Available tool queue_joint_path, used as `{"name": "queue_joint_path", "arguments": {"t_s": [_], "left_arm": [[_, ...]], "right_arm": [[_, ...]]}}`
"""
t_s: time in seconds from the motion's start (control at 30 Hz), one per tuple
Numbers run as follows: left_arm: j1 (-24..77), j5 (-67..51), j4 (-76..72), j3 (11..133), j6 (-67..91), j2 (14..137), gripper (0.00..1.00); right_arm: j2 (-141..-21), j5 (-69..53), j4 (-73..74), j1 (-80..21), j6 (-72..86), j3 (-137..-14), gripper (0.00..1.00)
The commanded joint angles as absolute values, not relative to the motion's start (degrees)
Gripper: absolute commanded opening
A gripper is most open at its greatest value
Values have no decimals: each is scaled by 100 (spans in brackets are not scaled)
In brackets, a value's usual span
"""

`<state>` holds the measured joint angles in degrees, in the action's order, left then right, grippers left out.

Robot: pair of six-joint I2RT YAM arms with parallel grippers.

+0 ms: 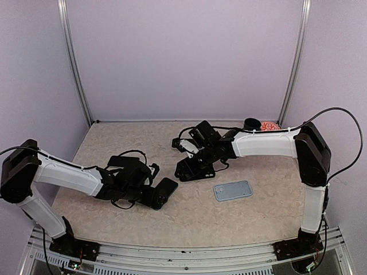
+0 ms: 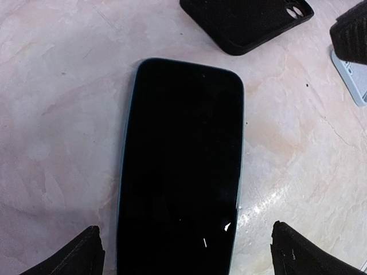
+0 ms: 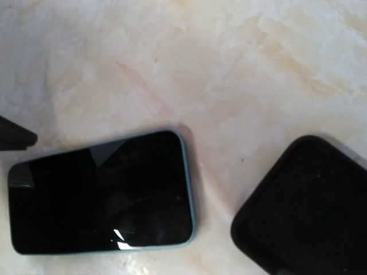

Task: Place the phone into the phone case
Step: Pick up the phone from the center of the board.

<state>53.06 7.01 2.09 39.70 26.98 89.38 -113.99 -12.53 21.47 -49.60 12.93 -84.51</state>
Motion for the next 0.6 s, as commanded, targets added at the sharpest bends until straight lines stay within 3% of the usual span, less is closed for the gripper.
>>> {"name": "queue_joint_path", "arguments": {"t_s": [0.0, 0.57], "left_arm": [[5281, 468, 181, 4208, 2364, 9144, 99], [5310, 647, 362, 4332, 2224, 9517, 93]], "right_arm": [[-11141, -1153, 2130, -5014, 1312, -8296, 70], [-11065, -1139, 2050, -5018, 1343, -8141, 70]]}}
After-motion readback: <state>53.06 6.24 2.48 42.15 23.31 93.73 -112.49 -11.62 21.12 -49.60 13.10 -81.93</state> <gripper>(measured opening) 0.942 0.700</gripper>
